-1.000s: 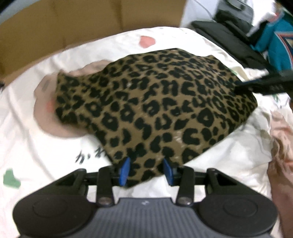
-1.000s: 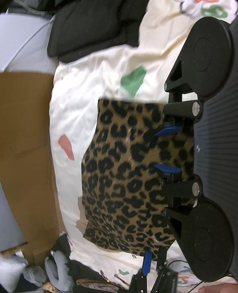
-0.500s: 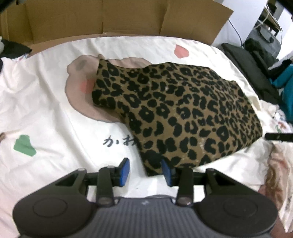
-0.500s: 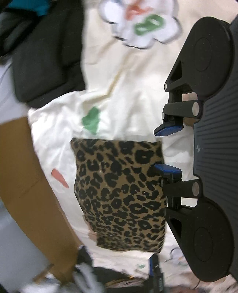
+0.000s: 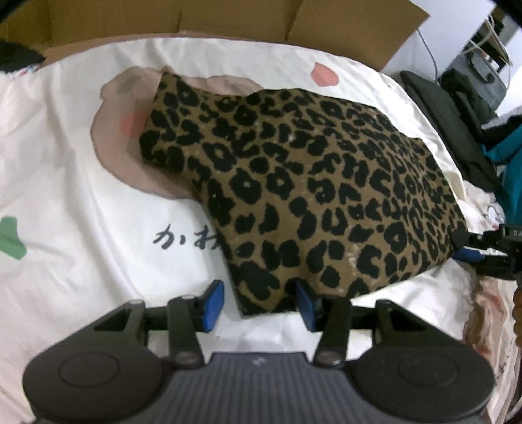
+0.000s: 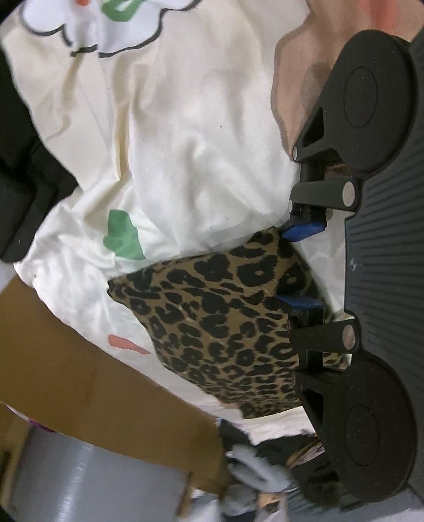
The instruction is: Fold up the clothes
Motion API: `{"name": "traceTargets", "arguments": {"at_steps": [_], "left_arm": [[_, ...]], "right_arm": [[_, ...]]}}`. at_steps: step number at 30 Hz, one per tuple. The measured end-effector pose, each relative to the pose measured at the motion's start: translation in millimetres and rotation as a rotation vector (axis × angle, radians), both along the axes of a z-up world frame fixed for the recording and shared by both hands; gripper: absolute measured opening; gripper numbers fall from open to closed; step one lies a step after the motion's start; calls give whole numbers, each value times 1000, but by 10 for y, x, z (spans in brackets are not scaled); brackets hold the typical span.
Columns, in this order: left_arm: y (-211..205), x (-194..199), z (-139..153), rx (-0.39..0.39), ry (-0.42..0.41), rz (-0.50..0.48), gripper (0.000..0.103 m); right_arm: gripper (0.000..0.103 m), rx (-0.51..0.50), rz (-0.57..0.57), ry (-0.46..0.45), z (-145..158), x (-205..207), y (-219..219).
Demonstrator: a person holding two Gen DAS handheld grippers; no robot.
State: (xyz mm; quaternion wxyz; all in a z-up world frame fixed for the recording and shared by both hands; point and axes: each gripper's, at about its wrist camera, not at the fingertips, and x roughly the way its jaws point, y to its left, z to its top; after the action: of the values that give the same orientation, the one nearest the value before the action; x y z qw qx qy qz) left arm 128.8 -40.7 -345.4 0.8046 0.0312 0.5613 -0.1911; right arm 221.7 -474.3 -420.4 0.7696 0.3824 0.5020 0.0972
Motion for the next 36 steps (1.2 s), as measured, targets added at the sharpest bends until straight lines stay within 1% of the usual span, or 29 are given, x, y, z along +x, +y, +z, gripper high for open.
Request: {"name": "traceTargets", "arguments": {"at_steps": [1,2,4,7,10,12,13,14,15,19,21,22,23,24,27,30,33,36], "left_arm": [[2,-7,4,1,-1,1,51],[4,-14,7,3,-3,2,51],[16,-23,16,4,-5,5,51],[50,-24,14,-2,-4,17,51],[68,-12,9,-11,-6,26,51],[69,-4,9,-16,-7,29,51],[69,-2,9,-19,-7,29,51],[69,-1,9,-21,-7,29,51],[72,0,8,-24,-7,30,51],[110,-6,4,-44,0,39,51],[128,-16,7,-55,3,41,51],[133,-21,10,-68,5,43,51],[138,-26,12,-81,7,44,51],[142,-30,15,-94,9,46,51],[138,-38,5,-121,14,44,51],[134,-43,-32,-121,21,47,51],[188,-29,-49,-148,26,69,51],[208,-34,-69,-170,10,70,53]], "right_arm": [[26,13,-6,7,-9,16,-7],[17,20,-6,10,-7,28,-15],[14,37,-1,-10,50,11,-46],[14,78,-12,-38,115,-39,-106],[18,80,-11,-35,100,-61,-117],[27,84,-8,-15,32,-49,-98],[36,95,-6,-10,-3,-42,-80],[39,101,-5,-6,-35,-33,-60],[40,102,-6,-5,-62,-22,-37],[41,121,-24,1,-140,26,12],[39,127,-35,-13,-118,42,4],[30,127,-37,-23,-98,44,-4],[17,123,-38,-34,-72,40,-15],[15,125,-40,-43,-53,33,-27],[15,144,-51,-45,-53,6,-49],[19,137,-53,-28,-102,19,-33],[21,138,-59,-14,-154,35,-26],[21,143,-66,-16,-186,38,-31]]}}
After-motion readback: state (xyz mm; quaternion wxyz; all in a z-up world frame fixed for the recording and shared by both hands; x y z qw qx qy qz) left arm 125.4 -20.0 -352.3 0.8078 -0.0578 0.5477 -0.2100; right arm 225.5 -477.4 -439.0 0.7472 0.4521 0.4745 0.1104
